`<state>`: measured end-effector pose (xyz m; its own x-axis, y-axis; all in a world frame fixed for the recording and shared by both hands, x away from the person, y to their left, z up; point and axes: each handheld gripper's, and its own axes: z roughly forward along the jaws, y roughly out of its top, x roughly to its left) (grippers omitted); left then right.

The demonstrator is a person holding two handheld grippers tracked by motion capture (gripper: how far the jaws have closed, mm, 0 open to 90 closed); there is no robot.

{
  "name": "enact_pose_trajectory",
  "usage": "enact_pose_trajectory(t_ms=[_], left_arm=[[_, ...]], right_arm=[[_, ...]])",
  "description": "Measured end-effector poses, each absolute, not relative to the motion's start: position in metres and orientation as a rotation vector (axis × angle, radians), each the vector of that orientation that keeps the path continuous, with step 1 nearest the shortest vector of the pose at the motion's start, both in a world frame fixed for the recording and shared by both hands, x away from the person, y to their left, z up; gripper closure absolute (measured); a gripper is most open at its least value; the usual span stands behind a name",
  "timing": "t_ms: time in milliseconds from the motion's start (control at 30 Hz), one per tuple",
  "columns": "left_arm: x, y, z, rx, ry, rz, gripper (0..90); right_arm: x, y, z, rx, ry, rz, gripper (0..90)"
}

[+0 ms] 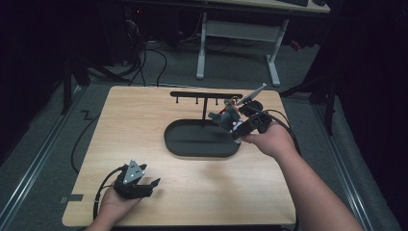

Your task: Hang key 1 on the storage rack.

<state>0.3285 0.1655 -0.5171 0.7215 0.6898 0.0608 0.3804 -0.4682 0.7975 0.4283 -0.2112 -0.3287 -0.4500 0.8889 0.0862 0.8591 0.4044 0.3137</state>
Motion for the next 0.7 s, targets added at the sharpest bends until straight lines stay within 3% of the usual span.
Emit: enact_pose_trajectory(t_ms=[700], left_arm=[[0.328,0.163,-0.519,2.135,0.785,0.479,29.2]], right_arm=[[0.456,-0.201,-0.309,1.614,2.447,0.470,48.0]])
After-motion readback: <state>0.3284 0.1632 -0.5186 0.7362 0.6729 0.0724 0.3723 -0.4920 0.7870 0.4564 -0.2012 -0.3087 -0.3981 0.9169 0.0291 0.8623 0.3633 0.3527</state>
